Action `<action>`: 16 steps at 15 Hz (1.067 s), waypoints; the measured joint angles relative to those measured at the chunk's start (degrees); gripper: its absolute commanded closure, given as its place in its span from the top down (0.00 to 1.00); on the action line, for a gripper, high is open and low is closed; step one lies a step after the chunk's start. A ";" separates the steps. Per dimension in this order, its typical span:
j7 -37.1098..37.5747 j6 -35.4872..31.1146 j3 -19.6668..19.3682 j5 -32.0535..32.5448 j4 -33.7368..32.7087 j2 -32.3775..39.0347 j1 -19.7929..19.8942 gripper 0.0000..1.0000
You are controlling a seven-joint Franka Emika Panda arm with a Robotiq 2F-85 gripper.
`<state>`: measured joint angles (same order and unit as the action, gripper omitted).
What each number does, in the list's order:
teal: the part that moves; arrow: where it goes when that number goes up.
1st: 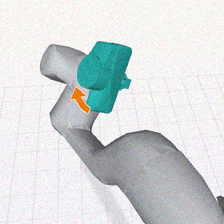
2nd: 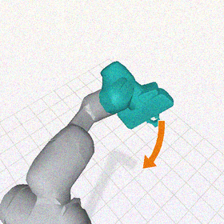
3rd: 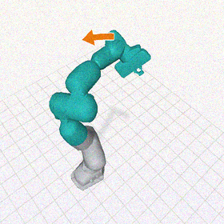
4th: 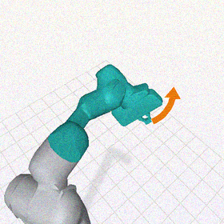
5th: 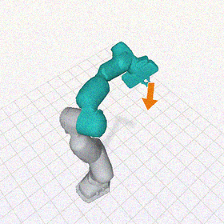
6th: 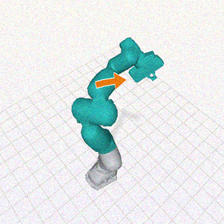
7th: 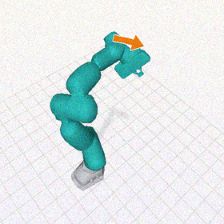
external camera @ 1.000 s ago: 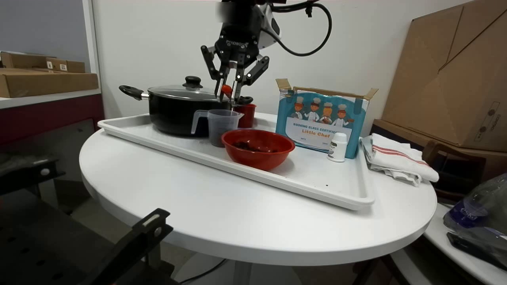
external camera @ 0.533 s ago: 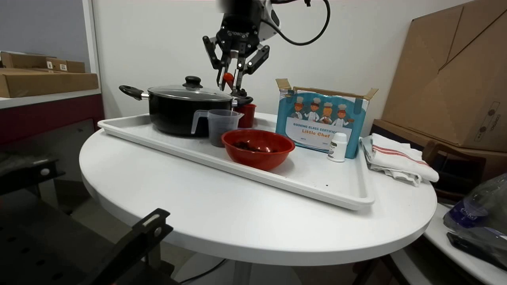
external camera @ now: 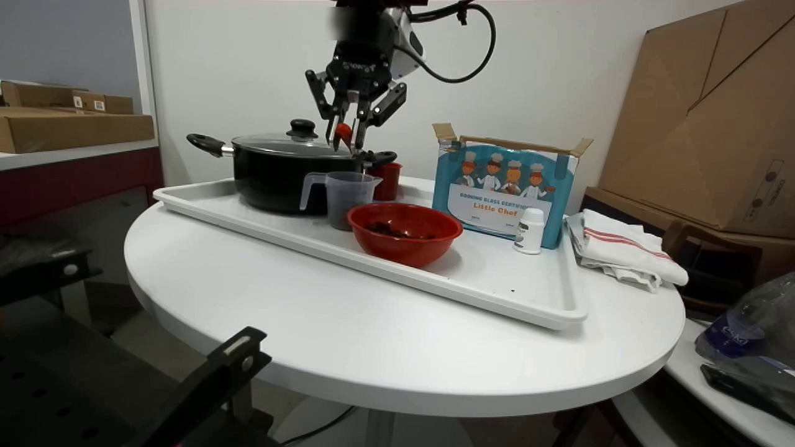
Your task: Use the spoon to scoop some beans from the red bowl to the clear jar
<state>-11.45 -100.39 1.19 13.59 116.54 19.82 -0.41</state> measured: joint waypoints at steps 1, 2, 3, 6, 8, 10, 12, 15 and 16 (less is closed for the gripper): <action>0.36 0.26 0.03 0.00 -0.54 0.65 -0.15 0.09; 0.69 0.58 0.05 0.00 -1.20 1.32 -0.26 0.09; 1.06 0.96 0.05 0.00 -1.89 2.01 -0.35 0.09; 1.60 2.76 0.07 0.00 -4.42 4.09 -0.56 0.09; 1.98 4.42 0.14 0.00 -6.24 5.53 -0.66 0.09; 2.54 6.14 0.25 0.00 -7.94 6.86 -0.89 0.09; 3.19 7.96 0.35 0.00 -9.50 8.02 -1.38 0.09; 4.29 10.21 0.71 0.00 -11.37 9.23 -2.32 0.09; 4.66 10.93 0.87 0.00 -11.86 9.48 -2.66 0.09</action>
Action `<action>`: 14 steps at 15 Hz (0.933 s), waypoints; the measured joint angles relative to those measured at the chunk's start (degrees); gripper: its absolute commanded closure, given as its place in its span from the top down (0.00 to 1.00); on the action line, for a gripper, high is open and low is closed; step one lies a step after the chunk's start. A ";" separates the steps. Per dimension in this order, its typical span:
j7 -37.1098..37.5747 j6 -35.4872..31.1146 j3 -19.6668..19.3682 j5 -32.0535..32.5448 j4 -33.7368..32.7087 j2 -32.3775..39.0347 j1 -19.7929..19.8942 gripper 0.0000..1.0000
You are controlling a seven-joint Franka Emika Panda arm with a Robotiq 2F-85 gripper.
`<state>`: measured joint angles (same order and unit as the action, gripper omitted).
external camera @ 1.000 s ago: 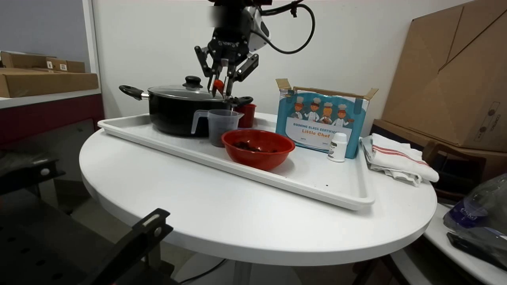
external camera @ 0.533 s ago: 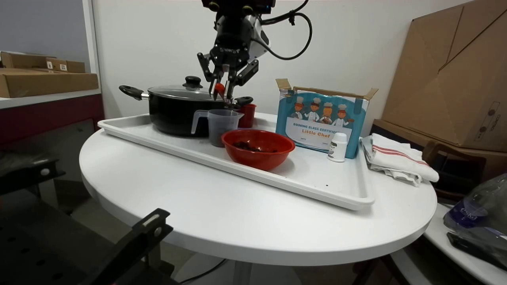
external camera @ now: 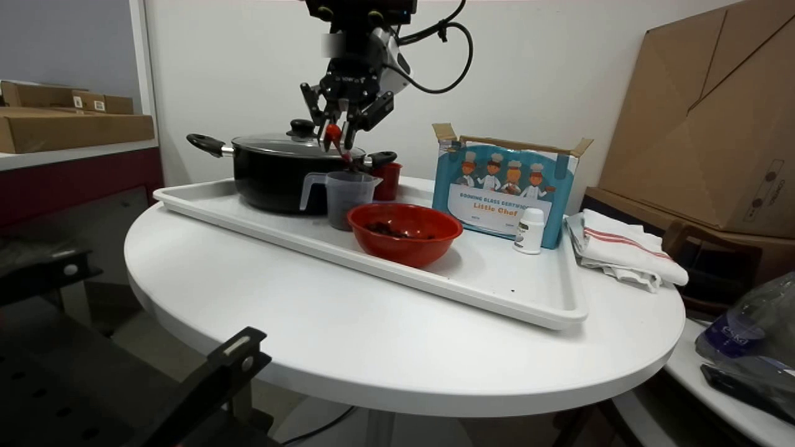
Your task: Use the spoon to scoop some beans from the red bowl to the clear jar
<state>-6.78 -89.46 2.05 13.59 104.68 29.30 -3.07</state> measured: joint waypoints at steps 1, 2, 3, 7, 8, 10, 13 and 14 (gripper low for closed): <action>0.29 0.73 0.15 0.00 -0.46 0.23 -0.33 0.09; 0.66 1.49 0.27 0.00 -0.93 0.50 -0.64 0.09; 1.00 2.31 0.35 0.00 -1.41 0.77 -0.91 0.09; 1.35 5.06 0.47 -0.09 -3.21 1.72 -1.21 0.09; 1.35 5.76 0.47 -0.19 -3.72 2.03 -1.18 0.09; 1.35 7.32 0.47 -0.65 -4.81 2.74 -1.10 0.09; 1.35 9.73 0.46 -1.18 -6.45 3.83 -0.96 0.09; 1.35 10.47 0.46 -1.27 -6.96 4.21 -0.91 0.09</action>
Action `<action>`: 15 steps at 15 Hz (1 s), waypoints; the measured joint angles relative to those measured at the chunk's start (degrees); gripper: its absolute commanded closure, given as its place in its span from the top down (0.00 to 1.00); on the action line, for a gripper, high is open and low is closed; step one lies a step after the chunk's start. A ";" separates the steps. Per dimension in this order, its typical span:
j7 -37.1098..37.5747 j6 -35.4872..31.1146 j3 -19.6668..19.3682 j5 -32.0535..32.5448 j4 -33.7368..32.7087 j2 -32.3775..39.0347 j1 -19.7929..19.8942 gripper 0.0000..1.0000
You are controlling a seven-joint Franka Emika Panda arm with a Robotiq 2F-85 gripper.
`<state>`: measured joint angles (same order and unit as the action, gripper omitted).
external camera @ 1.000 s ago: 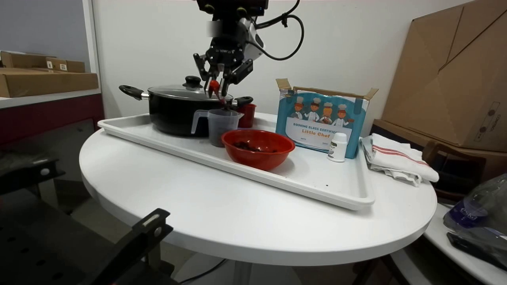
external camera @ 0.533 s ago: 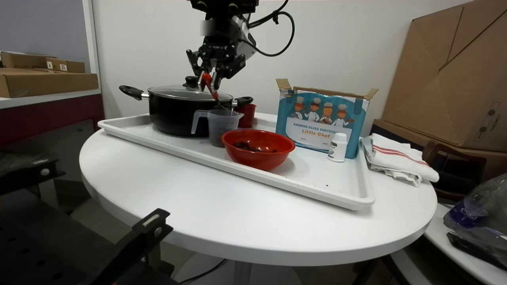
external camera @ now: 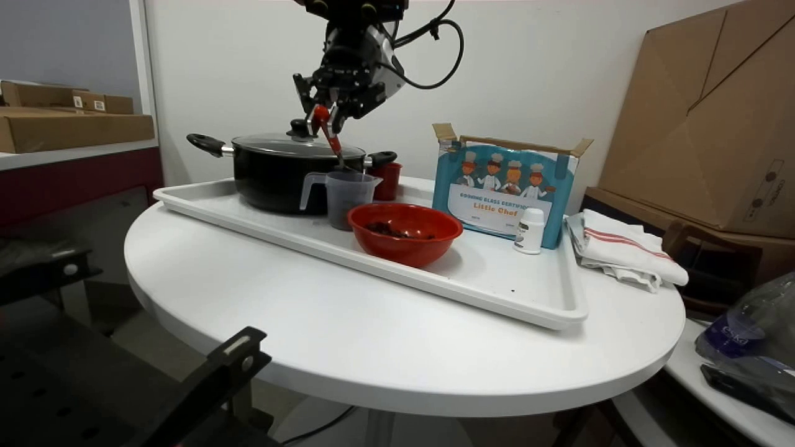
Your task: Use the spoon to scoop some beans from the red bowl to the clear jar
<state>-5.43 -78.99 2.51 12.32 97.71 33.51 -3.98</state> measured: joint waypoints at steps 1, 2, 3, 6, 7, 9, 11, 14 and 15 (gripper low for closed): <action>0.00 0.76 0.00 -0.08 -0.51 0.34 0.04 0.09; 0.00 1.54 0.00 -0.20 -1.02 0.68 0.08 0.09; 0.00 2.24 -0.01 -0.38 -1.50 1.03 0.12 0.09; -0.01 4.64 -0.01 -1.26 -2.92 1.94 0.33 0.09; -0.02 5.60 -0.01 -1.60 -3.50 2.30 0.44 0.09; -0.02 7.27 -0.02 -2.06 -4.61 3.03 0.68 0.09; -0.03 8.72 -0.02 -2.33 -5.70 3.67 0.90 0.09; -0.04 10.55 -0.04 -2.72 -7.26 4.71 1.30 0.09; -0.05 11.06 -0.04 -2.88 -7.73 5.04 1.46 0.09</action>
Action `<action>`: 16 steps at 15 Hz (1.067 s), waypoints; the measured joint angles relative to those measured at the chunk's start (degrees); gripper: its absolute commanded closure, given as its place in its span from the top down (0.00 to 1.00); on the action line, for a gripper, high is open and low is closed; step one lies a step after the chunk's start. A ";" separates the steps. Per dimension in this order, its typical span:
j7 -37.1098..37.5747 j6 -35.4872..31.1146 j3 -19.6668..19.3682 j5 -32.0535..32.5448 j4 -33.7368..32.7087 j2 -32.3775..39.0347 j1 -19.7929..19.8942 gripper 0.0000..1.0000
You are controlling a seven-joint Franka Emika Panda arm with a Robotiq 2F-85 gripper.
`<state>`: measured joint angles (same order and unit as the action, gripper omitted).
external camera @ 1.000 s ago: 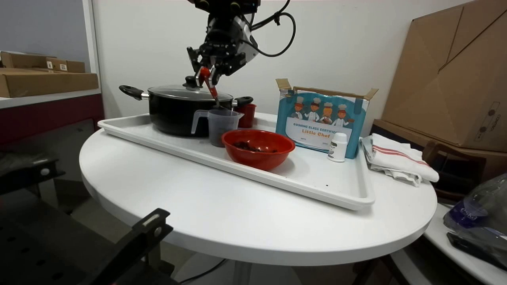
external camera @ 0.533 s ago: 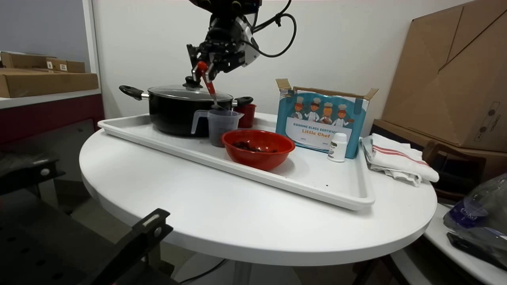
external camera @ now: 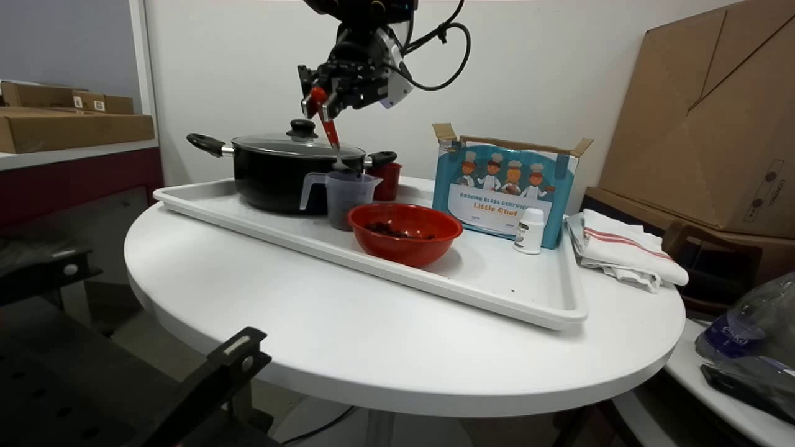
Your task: Use the spoon to scoop some beans from the red bowl to the clear jar
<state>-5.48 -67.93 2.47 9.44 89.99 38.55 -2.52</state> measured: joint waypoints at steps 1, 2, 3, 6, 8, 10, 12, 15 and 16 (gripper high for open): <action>-0.02 0.61 0.00 -0.21 -0.53 0.39 0.17 0.09; -0.03 1.15 0.00 -0.44 -1.02 0.78 0.34 0.09; -0.09 1.68 0.00 -0.72 -1.48 1.12 0.50 0.09; -0.16 3.15 0.00 -1.33 -2.76 1.93 0.81 0.09; -0.26 4.00 0.00 -1.57 -3.48 2.32 0.85 0.09; -0.42 4.92 0.00 -1.84 -4.16 2.61 0.88 0.09; -0.66 6.06 0.00 -2.53 -4.88 2.88 1.03 0.09; -1.46 8.18 0.00 -3.81 -6.23 3.62 1.56 0.09; -1.65 8.84 0.00 -4.12 -6.66 3.89 1.80 0.09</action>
<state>-7.13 -59.09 2.47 5.32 83.33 42.44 -0.72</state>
